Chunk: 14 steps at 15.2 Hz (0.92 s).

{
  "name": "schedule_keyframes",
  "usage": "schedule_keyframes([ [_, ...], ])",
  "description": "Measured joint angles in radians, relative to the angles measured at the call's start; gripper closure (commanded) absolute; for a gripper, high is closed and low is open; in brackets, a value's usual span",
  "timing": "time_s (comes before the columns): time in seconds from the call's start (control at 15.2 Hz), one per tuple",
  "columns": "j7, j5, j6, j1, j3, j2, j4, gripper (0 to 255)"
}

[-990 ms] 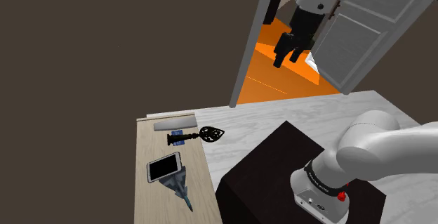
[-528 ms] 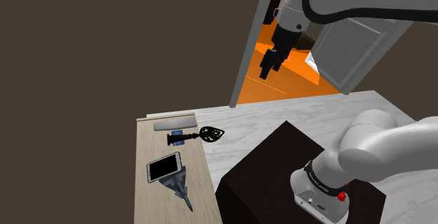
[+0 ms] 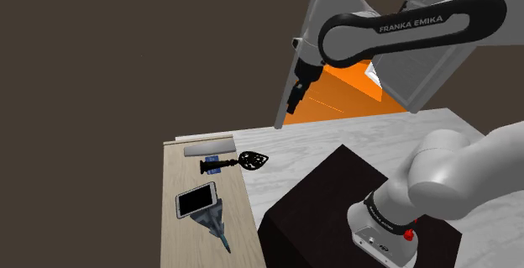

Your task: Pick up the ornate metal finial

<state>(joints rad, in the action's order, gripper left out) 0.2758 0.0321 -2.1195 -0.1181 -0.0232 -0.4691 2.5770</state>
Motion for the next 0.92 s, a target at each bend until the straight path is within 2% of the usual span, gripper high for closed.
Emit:
schedule_keyframes([
  [0.33,0.136,0.002,-0.193,-0.048,-0.005,0.159,0.024,0],
  [0.92,0.362,0.022,-0.489,-0.126,0.024,0.49,-0.034,0],
])
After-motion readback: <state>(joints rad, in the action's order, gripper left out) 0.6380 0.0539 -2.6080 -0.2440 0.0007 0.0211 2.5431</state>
